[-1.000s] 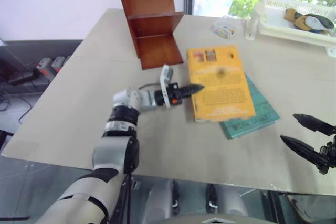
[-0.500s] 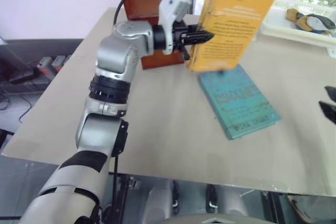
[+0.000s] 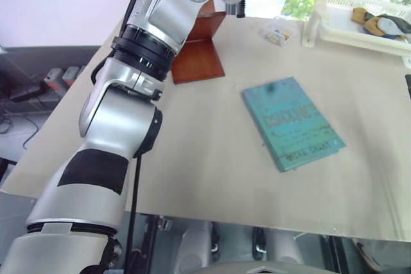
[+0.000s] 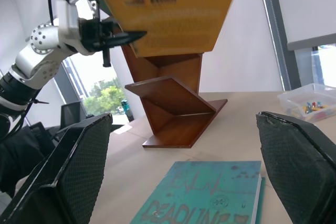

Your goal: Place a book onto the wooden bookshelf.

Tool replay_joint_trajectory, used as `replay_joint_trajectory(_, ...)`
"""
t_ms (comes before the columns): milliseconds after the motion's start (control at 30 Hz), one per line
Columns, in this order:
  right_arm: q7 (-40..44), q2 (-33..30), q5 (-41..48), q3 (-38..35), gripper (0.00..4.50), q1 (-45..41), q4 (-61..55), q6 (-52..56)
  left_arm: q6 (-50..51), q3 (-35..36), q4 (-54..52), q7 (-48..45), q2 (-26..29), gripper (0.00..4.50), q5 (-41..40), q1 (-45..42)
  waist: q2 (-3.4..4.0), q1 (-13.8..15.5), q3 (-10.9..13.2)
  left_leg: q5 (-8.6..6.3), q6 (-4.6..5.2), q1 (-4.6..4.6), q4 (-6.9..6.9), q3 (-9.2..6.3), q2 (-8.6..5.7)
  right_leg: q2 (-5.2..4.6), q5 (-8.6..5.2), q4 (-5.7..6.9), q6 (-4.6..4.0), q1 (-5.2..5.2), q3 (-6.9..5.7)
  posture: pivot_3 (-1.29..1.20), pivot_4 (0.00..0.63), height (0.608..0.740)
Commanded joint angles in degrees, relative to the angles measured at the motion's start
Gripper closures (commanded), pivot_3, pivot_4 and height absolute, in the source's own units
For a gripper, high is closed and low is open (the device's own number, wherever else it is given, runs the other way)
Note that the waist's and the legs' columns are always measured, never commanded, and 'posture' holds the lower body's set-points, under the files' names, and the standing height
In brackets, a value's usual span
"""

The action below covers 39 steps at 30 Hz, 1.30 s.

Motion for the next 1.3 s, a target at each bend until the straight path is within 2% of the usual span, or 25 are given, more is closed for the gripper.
replay_joint_trajectory(33, 2.5, -2.2, -0.2, -1.3, 0.00, -3.1, 2.4, -0.1, -1.2, -0.5, 0.6, 1.3, 1.1, 4.12, 4.3, -4.0, 0.00, 0.0, 0.0, 0.00, 0.00, 0.00, 0.00, 0.03, 0.00, 0.00, -0.01, 0.01, 0.02, -0.02, 0.02, 0.00, 0.150, 0.712)
replay_joint_trajectory(200, 5.0, -3.0, 1.5, -3.0, 0.00, -7.1, 6.3, 2.1, -1.6, -1.3, 3.6, 0.8, 2.7, 4.12, 7.8, -5.2, 0.01, -0.1, 0.0, 0.00, 0.00, -0.03, 0.00, 0.09, 0.01, -0.01, -0.03, 0.04, 0.06, -0.11, 0.09, 0.00, 0.150, 0.712)
replay_joint_trajectory(533, 10.4, -4.0, -0.8, 2.0, 0.00, -12.2, 7.0, 5.5, 2.3, -1.2, 3.1, 0.1, 7.9, 4.12, 13.4, -3.7, 0.01, -0.2, 0.0, 0.00, 0.00, -0.02, 0.11, 0.26, 0.04, -0.02, -0.04, 0.35, 0.06, -0.29, 0.28, 0.00, 0.150, 0.712)
replay_joint_trajectory(933, 14.4, -5.0, -6.8, 6.3, 0.00, -20.5, 15.5, 3.8, 11.7, -1.7, -8.1, -11.5, 13.7, 4.12, 17.9, 1.7, 0.02, -0.2, 0.0, 0.01, -0.01, -0.02, 0.22, 0.39, 0.04, -0.04, -0.05, 0.65, 0.05, -0.43, 0.40, 0.00, 0.150, 0.712)
replay_joint_trajectory(1300, 17.4, -5.8, -10.8, 9.0, 0.00, -25.7, 21.4, 2.3, 19.0, -1.7, -14.4, -15.8, 14.8, 4.12, 23.0, 4.1, 0.04, -0.3, 0.0, 0.01, -0.02, 0.00, 0.29, 0.48, 0.05, -0.05, -0.07, 0.80, 0.08, -0.50, 0.48, 0.00, 0.150, 0.712)
